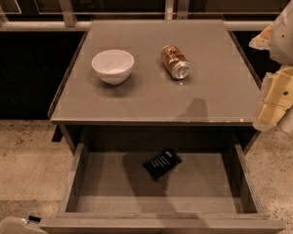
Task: Pick rxbar blueberry from top drawer and place on counter
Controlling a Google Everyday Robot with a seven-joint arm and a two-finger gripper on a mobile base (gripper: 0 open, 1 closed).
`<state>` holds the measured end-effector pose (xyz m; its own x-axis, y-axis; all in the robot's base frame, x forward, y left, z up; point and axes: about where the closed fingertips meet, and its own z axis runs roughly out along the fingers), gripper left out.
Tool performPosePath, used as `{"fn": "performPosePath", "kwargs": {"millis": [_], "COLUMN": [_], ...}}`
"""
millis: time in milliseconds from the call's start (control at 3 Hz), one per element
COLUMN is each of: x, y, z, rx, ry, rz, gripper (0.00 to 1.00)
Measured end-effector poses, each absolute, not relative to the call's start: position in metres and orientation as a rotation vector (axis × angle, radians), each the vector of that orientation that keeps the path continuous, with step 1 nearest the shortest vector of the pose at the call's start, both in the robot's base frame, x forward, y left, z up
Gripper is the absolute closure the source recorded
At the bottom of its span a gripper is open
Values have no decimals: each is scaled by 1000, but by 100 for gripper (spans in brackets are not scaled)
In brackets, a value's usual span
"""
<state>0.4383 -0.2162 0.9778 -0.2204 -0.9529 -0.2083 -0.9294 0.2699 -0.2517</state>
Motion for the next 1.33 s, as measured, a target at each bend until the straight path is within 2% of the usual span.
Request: {"fn": "performPosePath", "kwargs": {"millis": [667, 1333], "x": [429, 388], "y": [-213, -192], "z": [962, 882], "rx": [-1678, -1401], "ry": [2186, 2154], "rz": [-41, 199], "gripper": [0, 0]}}
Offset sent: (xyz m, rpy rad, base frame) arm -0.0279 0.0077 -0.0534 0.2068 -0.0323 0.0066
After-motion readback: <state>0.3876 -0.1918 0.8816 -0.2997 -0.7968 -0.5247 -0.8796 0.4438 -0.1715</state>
